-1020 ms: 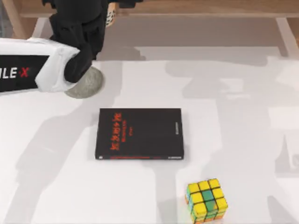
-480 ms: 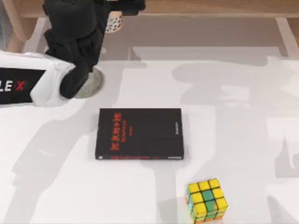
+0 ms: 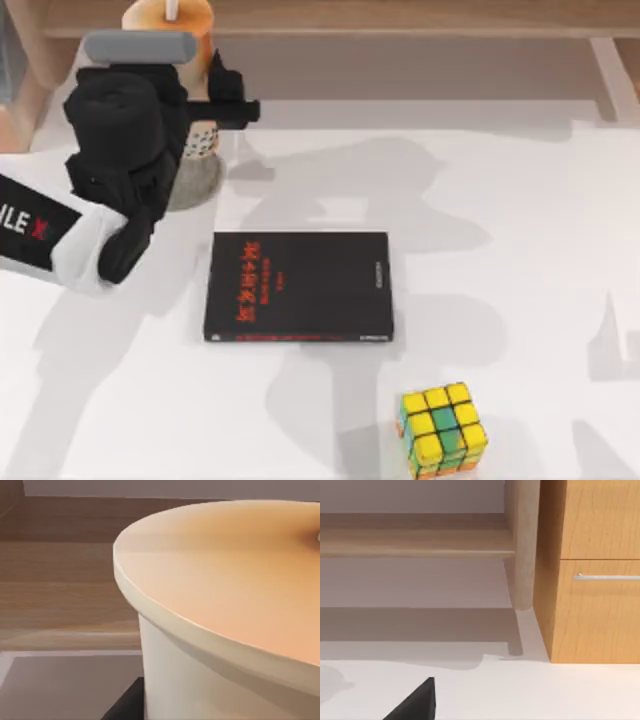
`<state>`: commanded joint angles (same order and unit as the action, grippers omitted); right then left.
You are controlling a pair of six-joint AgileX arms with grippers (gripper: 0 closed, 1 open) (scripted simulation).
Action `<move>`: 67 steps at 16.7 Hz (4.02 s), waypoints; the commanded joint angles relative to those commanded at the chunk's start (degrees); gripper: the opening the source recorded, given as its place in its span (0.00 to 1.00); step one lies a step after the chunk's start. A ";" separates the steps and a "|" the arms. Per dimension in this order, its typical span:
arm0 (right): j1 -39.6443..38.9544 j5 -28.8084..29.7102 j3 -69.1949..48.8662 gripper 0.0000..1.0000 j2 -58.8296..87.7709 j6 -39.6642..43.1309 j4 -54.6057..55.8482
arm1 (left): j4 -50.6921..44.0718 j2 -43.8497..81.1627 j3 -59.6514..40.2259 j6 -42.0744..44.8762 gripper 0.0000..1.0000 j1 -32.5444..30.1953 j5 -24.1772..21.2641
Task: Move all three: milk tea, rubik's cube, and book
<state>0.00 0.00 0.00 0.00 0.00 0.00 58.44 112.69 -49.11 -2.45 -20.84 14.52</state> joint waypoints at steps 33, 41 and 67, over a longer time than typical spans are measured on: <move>0.00 0.00 0.00 1.00 0.00 0.00 0.00 | 8.07 7.35 0.43 1.15 0.53 3.00 -0.05; 0.00 0.00 0.00 1.00 0.00 0.00 0.00 | 8.07 7.35 0.43 1.15 1.00 3.00 -0.05; 0.00 0.00 0.00 1.00 0.00 0.00 0.00 | 2.34 -7.75 9.53 1.13 1.00 1.20 2.25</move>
<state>0.00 0.00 0.00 0.00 0.00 0.00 60.79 104.95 -39.58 -1.32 -19.64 16.76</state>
